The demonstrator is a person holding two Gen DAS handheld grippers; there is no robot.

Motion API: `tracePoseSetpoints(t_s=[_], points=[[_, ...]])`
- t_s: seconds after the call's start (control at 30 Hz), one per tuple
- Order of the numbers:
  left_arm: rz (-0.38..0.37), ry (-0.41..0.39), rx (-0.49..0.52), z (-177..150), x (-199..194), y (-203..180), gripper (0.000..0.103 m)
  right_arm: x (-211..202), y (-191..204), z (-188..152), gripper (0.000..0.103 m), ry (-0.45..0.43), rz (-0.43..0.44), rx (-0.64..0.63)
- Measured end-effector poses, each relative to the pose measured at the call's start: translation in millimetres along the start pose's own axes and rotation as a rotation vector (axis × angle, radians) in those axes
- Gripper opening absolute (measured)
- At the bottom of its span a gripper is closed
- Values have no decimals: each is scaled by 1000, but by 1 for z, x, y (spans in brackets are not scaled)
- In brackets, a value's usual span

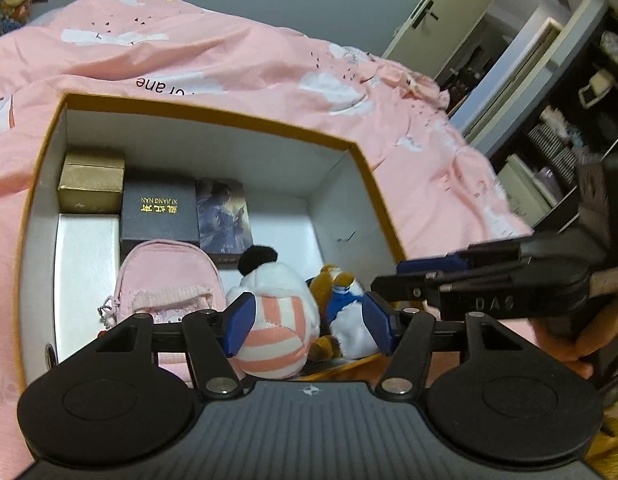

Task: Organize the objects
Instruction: 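Lower both plush toys into the box beside the backpack and open grippers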

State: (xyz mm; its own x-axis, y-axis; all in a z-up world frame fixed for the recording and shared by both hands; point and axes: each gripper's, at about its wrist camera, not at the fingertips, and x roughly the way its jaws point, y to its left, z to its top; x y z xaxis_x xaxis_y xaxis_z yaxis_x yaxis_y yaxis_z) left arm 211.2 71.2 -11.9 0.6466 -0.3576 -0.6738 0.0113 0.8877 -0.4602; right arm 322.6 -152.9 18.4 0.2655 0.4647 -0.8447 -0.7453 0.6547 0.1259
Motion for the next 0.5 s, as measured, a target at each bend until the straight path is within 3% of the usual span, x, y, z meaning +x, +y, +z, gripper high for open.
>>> tracePoseSetpoints(t_s=[0.07, 0.23, 0.33, 0.5], points=[[-10, 8, -28, 5, -1, 6, 64, -3, 1, -1, 35, -1, 0, -24], [3, 76, -30, 8, 12, 12, 53, -2, 6, -1, 34, 12, -7, -93], [25, 147, -26, 5, 26, 11, 49, 2, 7, 1, 35, 48, -6, -113], [52, 193, -23, 1, 39, 10, 46, 17, 7, -1, 35, 156, 26, -101]])
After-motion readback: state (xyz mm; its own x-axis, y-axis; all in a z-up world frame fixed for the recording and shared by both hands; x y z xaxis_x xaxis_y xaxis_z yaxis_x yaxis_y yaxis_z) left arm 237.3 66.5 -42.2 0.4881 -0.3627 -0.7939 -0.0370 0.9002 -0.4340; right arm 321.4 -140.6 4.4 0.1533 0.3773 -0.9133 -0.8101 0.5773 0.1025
